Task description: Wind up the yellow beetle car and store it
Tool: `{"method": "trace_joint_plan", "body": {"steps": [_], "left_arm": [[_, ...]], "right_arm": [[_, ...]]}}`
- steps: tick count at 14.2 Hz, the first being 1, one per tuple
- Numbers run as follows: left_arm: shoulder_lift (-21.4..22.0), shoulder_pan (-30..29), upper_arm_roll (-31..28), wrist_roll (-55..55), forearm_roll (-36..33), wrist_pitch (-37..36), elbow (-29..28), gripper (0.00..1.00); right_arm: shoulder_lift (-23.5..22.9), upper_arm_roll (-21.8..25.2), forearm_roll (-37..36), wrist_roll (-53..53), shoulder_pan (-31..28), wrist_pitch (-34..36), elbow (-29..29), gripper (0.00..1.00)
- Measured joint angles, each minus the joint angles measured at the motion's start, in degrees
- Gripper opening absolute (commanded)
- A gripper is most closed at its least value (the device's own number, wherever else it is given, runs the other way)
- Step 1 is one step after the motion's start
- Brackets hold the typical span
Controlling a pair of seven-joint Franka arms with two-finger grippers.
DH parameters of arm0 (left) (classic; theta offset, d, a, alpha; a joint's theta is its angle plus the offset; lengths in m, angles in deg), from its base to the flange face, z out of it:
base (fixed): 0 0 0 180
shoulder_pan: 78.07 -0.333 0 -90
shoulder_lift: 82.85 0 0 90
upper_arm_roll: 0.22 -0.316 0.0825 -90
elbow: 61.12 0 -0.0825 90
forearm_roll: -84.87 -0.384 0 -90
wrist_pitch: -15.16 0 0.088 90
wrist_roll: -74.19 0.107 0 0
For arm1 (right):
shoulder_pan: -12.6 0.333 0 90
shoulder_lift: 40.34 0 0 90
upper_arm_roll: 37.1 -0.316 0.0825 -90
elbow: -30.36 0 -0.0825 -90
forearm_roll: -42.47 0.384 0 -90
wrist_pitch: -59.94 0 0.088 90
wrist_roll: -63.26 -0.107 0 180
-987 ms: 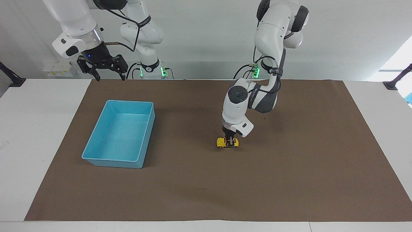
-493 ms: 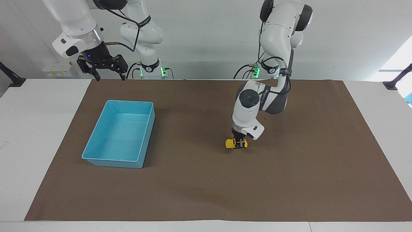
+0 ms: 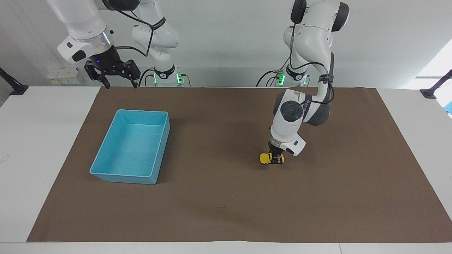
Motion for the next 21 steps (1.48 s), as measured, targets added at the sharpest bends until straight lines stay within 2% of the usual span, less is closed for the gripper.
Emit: {"method": "trace_joint_plan", "body": {"steps": [2,4,5,6,10,21], "left_arm": [[0.28,-0.65,-0.07,1.33,0.00,0.04,-0.43,0.38],[0.39,-0.98,-0.06,1.71,0.00,0.04,-0.61,0.74],[0.14,-1.04,-0.24,1.82,-0.15,0.49,-0.90,0.97],[-0.48,-1.14,-0.53,1.99,-0.39,1.11,-1.17,1.00],[-1.38,-1.80,-0.81,2.79,-0.94,2.37,-0.43,1.00],[2.99,-2.32,-0.84,2.96,-1.00,2.31,0.62,1.00]], "right_arm": [[0.00,0.00,0.00,0.00,0.00,0.00,0.00,1.00],[0.00,0.00,0.00,0.00,0.00,0.00,0.00,1.00],[0.00,0.00,0.00,0.00,0.00,0.00,0.00,1.00],[0.00,0.00,0.00,0.00,0.00,0.00,0.00,1.00],[0.00,0.00,0.00,0.00,0.00,0.00,0.00,1.00],[0.00,0.00,0.00,0.00,0.00,0.00,0.00,1.00]]}}
